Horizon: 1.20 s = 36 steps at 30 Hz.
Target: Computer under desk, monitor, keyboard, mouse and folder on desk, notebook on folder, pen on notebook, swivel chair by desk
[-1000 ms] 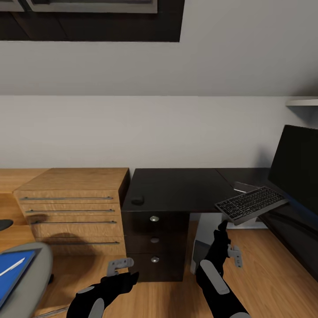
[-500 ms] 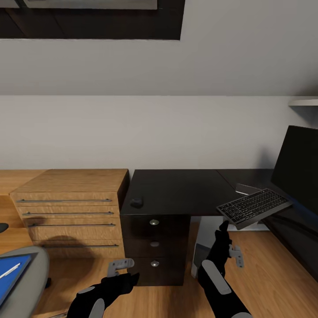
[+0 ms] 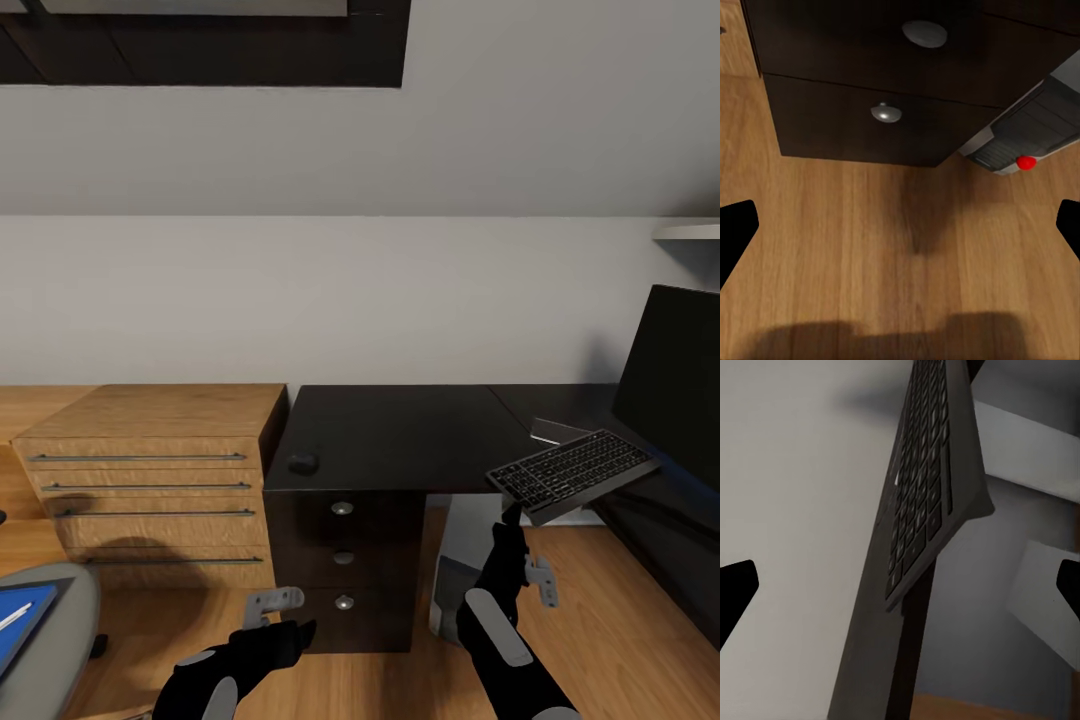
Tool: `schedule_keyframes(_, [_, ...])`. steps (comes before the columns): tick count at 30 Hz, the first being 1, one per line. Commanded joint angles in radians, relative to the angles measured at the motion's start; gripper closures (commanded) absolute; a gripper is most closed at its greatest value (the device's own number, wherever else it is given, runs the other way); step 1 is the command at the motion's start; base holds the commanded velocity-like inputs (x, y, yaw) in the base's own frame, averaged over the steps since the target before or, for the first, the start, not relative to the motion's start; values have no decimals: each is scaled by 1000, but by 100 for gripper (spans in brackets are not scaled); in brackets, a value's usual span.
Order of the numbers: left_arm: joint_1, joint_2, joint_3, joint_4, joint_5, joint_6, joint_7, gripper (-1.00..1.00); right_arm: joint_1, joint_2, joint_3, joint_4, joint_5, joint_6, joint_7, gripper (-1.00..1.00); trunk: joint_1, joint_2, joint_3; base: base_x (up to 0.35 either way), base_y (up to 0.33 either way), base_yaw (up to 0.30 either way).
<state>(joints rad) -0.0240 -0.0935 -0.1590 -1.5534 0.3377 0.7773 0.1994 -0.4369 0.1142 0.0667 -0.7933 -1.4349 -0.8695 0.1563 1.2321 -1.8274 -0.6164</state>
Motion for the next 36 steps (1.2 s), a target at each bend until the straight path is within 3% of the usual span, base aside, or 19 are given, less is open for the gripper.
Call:
schedule_keyframes(1, [-1, 0, -1, -1, 11, 3, 9, -100, -1, -1, 2, 0, -11, -4, 7, -100, 0, -1, -1, 7, -9, 0])
schedule_keyframes(13, [-1, 0, -1, 1, 10, 4, 9, -100, 0, -2, 2, 1, -10, 10, -1, -100, 0, -1, -1, 2, -2, 0])
schedule_keyframes(24, [-1, 0, -1, 1, 10, 4, 9, -100, 0, -2, 2, 1, -9, 89, -7, -100, 0, -1, -1, 0, 0, 0])
schedule_keyframes(36, [-1, 1, -1, 2, 9, 1, 9, -100, -1, -2, 2, 1, -7, 101, -8, -100, 0, -1, -1, 22, 0, 0])
